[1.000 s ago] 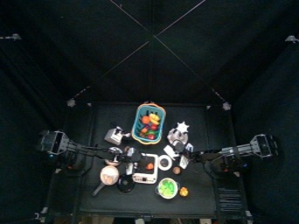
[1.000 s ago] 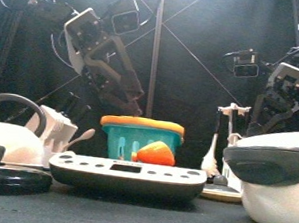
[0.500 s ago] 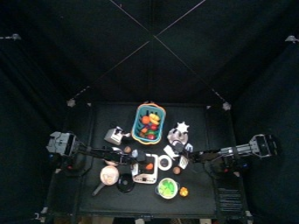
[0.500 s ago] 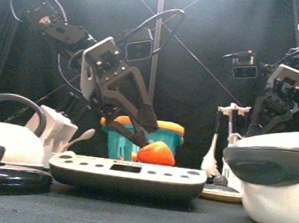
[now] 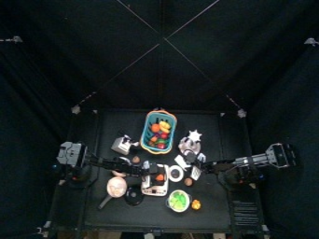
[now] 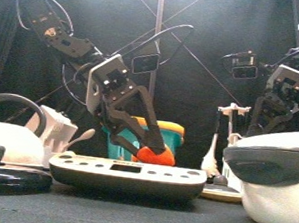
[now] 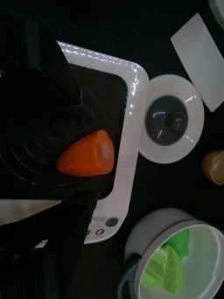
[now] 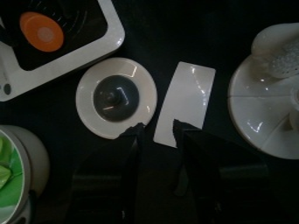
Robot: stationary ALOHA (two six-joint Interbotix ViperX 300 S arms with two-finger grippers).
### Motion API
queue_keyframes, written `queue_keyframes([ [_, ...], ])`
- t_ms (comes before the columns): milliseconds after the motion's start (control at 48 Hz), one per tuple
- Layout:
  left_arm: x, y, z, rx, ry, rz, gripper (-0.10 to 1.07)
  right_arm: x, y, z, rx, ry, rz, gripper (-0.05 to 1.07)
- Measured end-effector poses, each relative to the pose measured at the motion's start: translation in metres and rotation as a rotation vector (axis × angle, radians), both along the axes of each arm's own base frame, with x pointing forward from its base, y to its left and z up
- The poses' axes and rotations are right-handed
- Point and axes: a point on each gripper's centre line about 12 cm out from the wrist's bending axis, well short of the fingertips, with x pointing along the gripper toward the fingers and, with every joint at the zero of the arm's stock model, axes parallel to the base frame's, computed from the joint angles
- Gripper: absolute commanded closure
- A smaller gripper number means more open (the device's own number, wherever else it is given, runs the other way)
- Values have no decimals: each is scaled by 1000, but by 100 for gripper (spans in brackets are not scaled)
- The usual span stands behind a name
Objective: Grab carrot bottom
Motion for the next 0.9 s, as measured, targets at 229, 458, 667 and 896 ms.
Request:
queue_keyframes([
  [229,1,0,0,-3,-1,2,14,0,0,0,-2,1,0,30],
  [458,0,0,1,0,3,0,18,0,0,0,-1,0,1,30],
  [667,-1,0,24,14,-47,-19,18,0,-1,0,-2,2,0,30],
  [896,-9,-1,33,28,-64,-36,18,0,0,0,-2,2,1,30],
])
